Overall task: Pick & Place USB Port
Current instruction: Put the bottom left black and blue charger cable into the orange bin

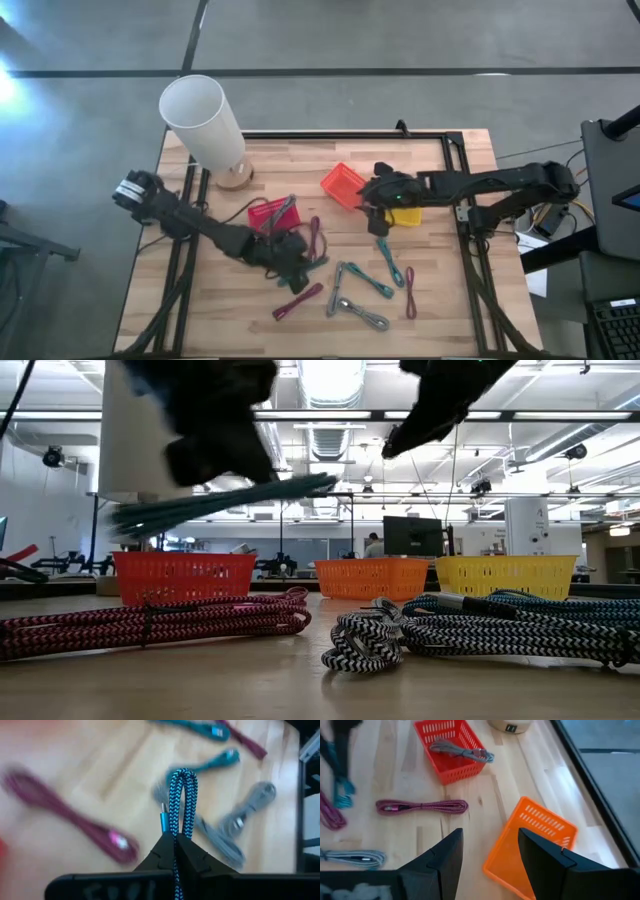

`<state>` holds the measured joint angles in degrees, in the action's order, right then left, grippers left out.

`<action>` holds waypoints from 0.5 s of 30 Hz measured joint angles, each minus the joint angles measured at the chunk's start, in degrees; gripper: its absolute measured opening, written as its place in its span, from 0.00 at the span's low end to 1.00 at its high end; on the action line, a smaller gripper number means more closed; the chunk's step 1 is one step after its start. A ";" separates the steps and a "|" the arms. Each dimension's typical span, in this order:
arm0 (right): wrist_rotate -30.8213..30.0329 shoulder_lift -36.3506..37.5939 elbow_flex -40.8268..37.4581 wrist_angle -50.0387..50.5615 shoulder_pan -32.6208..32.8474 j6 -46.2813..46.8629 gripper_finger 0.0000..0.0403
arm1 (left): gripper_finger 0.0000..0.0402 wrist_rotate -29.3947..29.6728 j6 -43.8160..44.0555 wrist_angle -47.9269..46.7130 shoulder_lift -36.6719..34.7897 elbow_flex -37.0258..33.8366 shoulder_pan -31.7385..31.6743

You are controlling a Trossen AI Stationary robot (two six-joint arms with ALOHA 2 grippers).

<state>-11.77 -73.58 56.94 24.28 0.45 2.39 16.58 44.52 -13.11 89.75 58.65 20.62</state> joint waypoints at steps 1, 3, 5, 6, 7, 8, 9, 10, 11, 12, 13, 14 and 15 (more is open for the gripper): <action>0.02 1.02 -0.25 0.28 0.01 -0.07 0.46 | 0.00 0.04 -3.07 -1.49 -0.01 1.61 -1.43; 0.02 3.12 -1.61 0.86 0.02 -0.26 0.46 | 0.00 0.07 -8.96 -3.95 -0.02 4.84 -4.49; 0.04 5.17 -3.53 0.81 0.00 -0.03 0.46 | 0.00 -0.32 -14.44 -4.98 -0.02 7.66 -7.65; 0.04 6.18 -4.61 0.77 -0.07 0.30 0.46 | 0.00 -0.87 -17.31 -4.95 -0.02 8.93 -9.25; 0.05 7.21 -5.71 0.78 -0.30 0.39 0.46 | 0.00 -1.67 -20.43 -4.95 -0.02 10.20 -10.86; 0.05 8.27 -6.93 0.81 -0.44 0.36 0.46 | 0.00 -2.83 -23.81 -4.95 -0.01 11.42 -12.38; 0.06 9.17 -8.09 0.80 -0.56 0.26 0.46 | 0.00 -3.85 -27.42 -4.95 0.13 12.64 -13.94; 0.04 10.10 -9.14 0.75 -0.74 0.20 0.46 | 0.00 -4.83 -31.25 -4.84 0.22 13.82 -15.45; 0.06 11.11 -10.31 0.82 -1.05 0.11 0.46 | 0.00 -5.98 -35.08 -4.59 0.45 14.79 -16.86; 0.10 12.06 -11.26 0.86 -1.25 0.01 0.46 | 0.00 -7.09 -38.45 -4.07 0.92 15.67 -18.27; 0.18 12.98 -12.01 0.85 -1.60 0.02 0.46 | 0.00 -8.31 -41.36 -3.10 1.38 16.48 -19.72; 0.21 13.98 -12.60 0.84 -1.97 0.01 0.46 | 0.00 -9.72 -44.01 -2.05 1.87 16.98 -21.09; 0.21 14.84 -13.05 0.84 -2.29 0.02 0.46 | 0.00 -11.17 -46.23 -0.85 2.61 17.34 -22.42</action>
<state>-11.55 -58.74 43.89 25.12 -1.84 2.41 5.40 -1.71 -13.96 92.36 75.98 -1.79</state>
